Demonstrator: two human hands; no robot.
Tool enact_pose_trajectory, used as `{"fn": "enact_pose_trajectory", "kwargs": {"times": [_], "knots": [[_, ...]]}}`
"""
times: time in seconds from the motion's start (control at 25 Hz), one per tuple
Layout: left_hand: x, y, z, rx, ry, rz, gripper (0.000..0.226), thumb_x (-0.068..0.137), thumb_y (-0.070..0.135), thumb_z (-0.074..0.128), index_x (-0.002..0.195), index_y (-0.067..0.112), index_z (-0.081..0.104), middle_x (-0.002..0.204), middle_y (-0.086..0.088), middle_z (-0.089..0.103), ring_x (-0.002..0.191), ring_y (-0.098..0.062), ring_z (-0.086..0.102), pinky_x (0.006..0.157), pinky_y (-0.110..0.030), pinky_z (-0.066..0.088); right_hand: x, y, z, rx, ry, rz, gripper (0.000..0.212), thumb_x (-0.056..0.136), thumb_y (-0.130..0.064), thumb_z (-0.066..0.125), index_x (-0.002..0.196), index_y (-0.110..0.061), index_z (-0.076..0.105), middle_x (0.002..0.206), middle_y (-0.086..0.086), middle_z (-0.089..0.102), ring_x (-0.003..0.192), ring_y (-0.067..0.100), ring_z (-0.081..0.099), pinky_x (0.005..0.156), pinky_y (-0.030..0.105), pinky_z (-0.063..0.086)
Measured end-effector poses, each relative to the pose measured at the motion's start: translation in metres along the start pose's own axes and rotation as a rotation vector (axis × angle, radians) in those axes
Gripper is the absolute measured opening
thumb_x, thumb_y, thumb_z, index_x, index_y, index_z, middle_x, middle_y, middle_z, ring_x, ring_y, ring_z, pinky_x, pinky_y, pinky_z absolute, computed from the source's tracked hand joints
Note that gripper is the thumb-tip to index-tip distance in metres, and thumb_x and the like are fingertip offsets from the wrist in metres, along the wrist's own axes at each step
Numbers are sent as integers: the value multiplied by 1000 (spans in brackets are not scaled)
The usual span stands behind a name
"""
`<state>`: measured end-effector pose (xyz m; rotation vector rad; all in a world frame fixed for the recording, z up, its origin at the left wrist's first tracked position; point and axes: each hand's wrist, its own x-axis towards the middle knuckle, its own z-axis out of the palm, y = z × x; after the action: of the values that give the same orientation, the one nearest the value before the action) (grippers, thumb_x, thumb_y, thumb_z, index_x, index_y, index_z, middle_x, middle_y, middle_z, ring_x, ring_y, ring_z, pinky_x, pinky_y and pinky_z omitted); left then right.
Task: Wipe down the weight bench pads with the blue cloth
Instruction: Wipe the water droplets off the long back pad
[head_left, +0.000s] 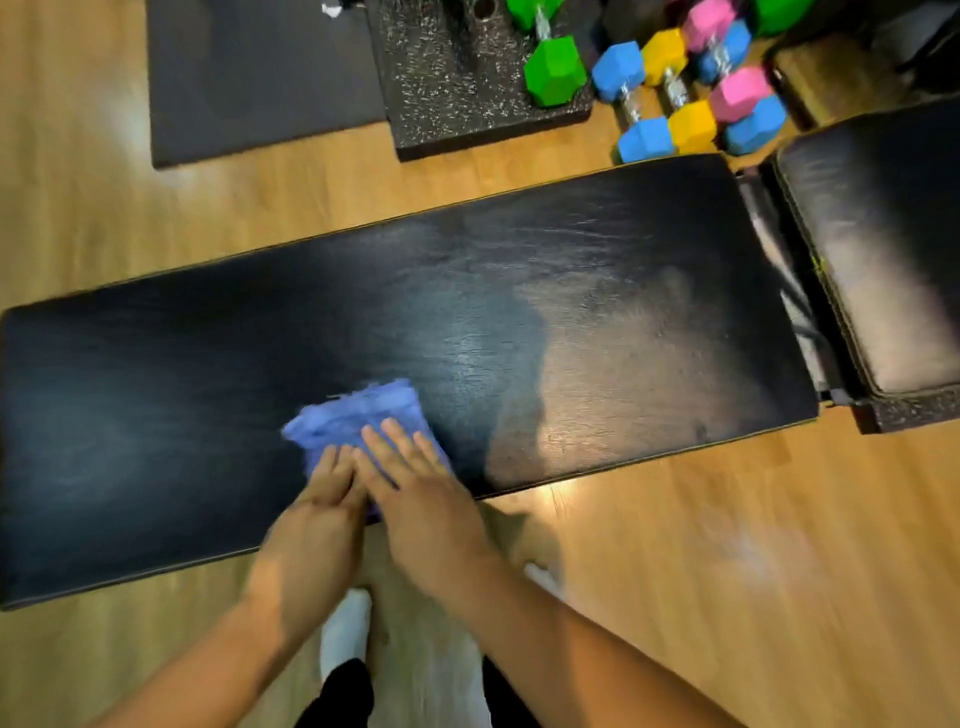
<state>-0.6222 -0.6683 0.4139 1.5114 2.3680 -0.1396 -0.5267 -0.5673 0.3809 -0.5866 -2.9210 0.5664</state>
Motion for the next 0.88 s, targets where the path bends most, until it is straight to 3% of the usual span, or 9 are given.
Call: {"fn": "enact_pose_trajectory", "kwargs": {"times": [0.08,0.16,0.2,0.24,0.32,0.36,0.48,0.68,0.88], "knots": [[45,77,-2,32,81,233,50,69,7,61,118,8,67,122,-11,66,123,-29,53,95,-34,49,-33,72,-23,62,124,115,53,82,-18,36,133,-18,53,143,2,50,135,22,42,116,36,25],[99,164,-19,134,136,322,41,84,23,43,112,42,66,109,22,69,124,-9,52,113,-21,24,-70,147,-54,199,175,340,53,85,-16,38,137,-13,46,145,5,44,137,23,38,118,37,24],[119,199,-28,232,120,330,42,90,28,34,111,52,60,110,33,63,127,0,46,114,-14,12,-83,182,-73,124,120,406,57,83,-14,33,139,-11,43,148,7,37,140,24,29,118,40,20],[144,232,-35,184,45,419,47,91,25,27,121,42,59,122,24,62,129,-4,45,113,-12,11,-94,216,-87,75,83,485,61,81,-11,30,142,-10,39,151,10,30,142,27,20,117,43,15],[181,298,-23,295,-6,554,56,88,16,20,137,6,46,143,-12,47,138,-27,36,118,-35,17,-110,274,-105,70,66,628,66,81,-9,34,146,-15,30,155,12,22,145,27,9,120,47,9],[192,316,-20,313,2,587,53,92,14,23,141,-1,36,147,-21,37,141,-34,26,119,-42,15,-112,291,-110,95,35,665,66,83,-14,35,148,-21,25,157,10,18,147,27,5,121,49,9],[205,313,-16,198,66,557,51,96,16,36,143,-2,31,150,-22,31,144,-34,18,119,-43,15,-104,300,-114,56,7,672,63,86,-23,30,149,-24,26,158,9,18,147,31,5,120,51,11],[242,285,-40,148,92,413,53,99,15,30,147,-3,18,156,-21,18,146,-33,12,120,-42,13,-34,318,-138,63,-31,605,59,94,-8,45,148,-20,27,159,14,12,146,37,1,121,50,8],[295,239,-61,28,106,320,50,97,20,38,146,8,31,157,-17,20,146,-29,13,120,-39,12,55,330,-148,-35,-137,516,70,92,-12,48,151,-30,14,160,9,3,145,40,-5,118,56,3]]}}
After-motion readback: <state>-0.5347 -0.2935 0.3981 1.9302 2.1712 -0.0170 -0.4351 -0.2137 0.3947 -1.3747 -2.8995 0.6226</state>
